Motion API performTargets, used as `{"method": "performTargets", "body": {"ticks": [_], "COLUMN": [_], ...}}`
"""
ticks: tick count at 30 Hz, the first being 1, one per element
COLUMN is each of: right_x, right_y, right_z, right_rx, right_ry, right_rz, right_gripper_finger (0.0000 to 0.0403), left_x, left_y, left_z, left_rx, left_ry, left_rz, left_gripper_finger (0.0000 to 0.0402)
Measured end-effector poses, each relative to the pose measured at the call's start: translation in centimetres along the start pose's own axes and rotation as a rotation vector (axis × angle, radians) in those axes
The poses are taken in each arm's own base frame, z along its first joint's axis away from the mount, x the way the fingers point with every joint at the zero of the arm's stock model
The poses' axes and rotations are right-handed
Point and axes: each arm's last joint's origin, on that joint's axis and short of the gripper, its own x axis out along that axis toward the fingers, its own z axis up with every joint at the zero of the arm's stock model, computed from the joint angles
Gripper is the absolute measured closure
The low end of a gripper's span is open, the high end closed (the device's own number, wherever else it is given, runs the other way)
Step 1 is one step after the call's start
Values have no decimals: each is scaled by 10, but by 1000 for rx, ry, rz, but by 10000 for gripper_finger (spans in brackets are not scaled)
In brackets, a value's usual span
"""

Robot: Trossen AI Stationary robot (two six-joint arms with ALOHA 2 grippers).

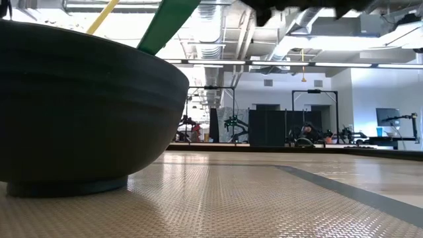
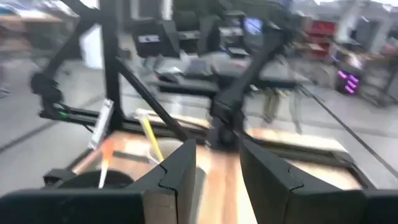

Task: Pick & Place Utensil
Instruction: Return to Home Position

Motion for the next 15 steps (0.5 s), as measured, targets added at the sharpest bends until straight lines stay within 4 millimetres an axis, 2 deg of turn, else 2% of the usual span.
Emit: {"method": "performTargets", "body": {"ticks": [4,7,11,15], "right_x": [-40,-64,-84,-104], "right_y": [1,5,12,17], "right_z": [20,27,36,45], "right_rx": [7,-16,-90,-152], "right_ry": [108,181,197,174], "right_rz": [-129,-199,-255,-243], "right_gripper_finger": [285,292,328,386], "left_x": [-3,-8,-9,-4], "left_y": [7,16,36,55], "left_z": [1,1,3,1], "left_rx": [97,150,90,47], "left_ry": [-10,-6,-5,20], "left_rz": [72,87,94,29], "left_gripper_finger": [271,283,328,388]}}
